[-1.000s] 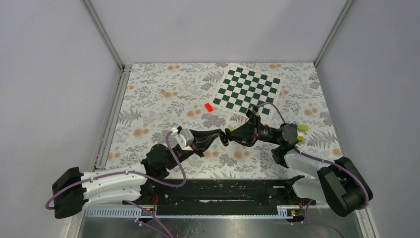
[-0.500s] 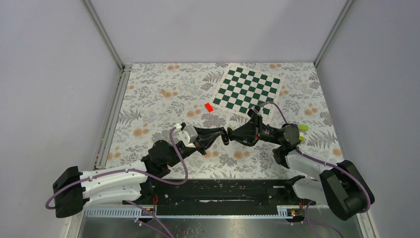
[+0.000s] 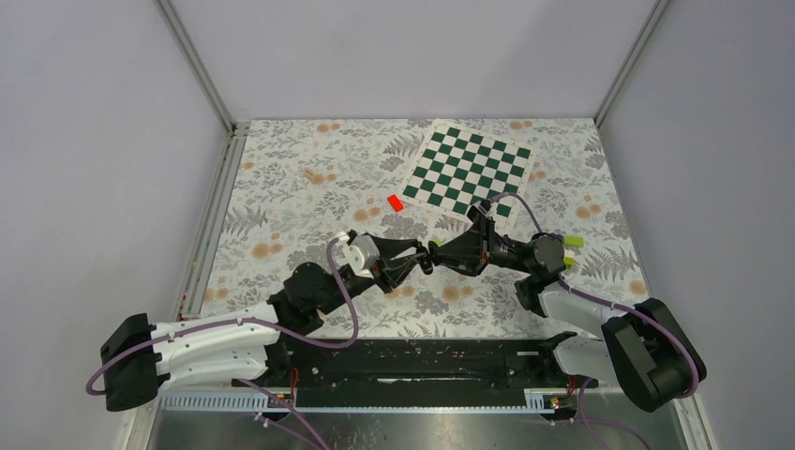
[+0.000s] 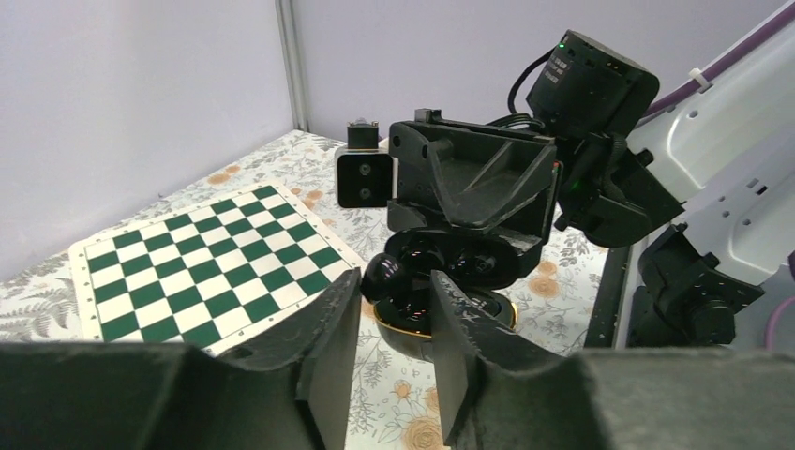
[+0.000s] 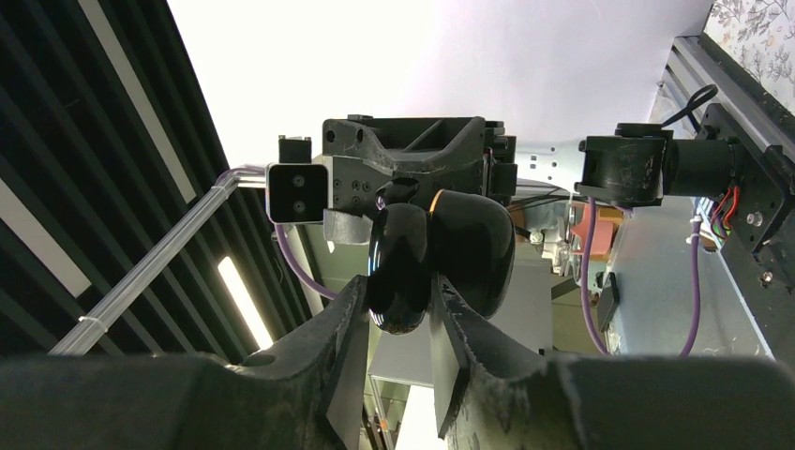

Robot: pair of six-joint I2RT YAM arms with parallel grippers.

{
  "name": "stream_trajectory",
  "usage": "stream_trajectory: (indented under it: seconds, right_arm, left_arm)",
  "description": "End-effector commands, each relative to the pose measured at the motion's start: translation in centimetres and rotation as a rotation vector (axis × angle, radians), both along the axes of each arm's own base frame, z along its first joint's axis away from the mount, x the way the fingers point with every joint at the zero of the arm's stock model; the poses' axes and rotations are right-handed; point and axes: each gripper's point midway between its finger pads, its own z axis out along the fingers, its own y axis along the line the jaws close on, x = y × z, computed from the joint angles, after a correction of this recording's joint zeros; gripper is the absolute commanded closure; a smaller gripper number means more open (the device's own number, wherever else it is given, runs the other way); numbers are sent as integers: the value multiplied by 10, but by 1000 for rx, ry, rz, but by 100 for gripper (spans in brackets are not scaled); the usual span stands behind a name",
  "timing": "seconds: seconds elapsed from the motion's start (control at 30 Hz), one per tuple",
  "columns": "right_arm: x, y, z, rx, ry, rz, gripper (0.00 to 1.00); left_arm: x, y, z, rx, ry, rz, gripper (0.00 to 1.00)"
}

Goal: Insert the wireless bluetooth earbuds into the charging case
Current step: Place the earbud in the charging case.

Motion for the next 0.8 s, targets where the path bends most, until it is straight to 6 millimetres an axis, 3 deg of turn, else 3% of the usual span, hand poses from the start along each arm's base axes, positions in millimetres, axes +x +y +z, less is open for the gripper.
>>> stream_trajectory:
  seconds: [0.0,0.47,0.77]
  right_arm:
    - [0,-1,30,71,-122,-24,100]
    - [1,-1,28,68,-125,-28,100]
    - [1,-1,27,65,-126,-28,100]
  left_arm:
    - [-11,-10,-12,62,20,-65,64]
    - [-10,-6,-14,59,54,-51,51]
    - [-4,-3,-16,71,67,-16,26]
